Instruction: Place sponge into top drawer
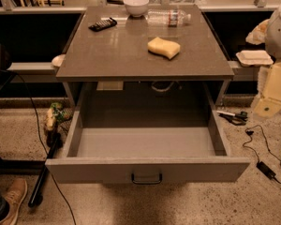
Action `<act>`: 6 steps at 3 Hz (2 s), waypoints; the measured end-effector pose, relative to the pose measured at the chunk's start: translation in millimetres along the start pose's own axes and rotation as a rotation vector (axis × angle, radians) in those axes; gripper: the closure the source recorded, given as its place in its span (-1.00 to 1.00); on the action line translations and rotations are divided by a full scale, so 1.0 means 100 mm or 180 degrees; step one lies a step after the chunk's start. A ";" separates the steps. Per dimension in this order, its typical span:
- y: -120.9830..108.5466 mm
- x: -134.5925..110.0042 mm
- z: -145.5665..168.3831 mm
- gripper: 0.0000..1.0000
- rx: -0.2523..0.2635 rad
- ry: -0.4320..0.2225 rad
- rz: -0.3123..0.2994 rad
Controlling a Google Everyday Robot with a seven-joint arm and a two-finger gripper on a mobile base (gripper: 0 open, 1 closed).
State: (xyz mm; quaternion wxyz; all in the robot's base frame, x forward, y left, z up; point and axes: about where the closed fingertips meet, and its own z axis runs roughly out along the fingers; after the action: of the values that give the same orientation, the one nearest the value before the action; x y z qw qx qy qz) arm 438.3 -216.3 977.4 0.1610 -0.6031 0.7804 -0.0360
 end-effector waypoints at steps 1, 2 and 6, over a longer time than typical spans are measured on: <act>-0.03 -0.01 -0.01 -1.00 0.0027 -0.0026 0.0005; -0.39 -0.01 0.13 -1.00 0.0050 -0.0179 0.0081; -1.94 -0.58 1.35 -1.00 0.0080 -0.1089 0.0579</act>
Offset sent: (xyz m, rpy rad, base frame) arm 0.1250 -0.0268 -0.0132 0.1699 -0.0518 -0.0436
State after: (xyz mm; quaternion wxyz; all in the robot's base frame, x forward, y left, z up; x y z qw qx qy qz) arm 671.6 -194.3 910.3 0.3015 -0.5253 0.7924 0.0721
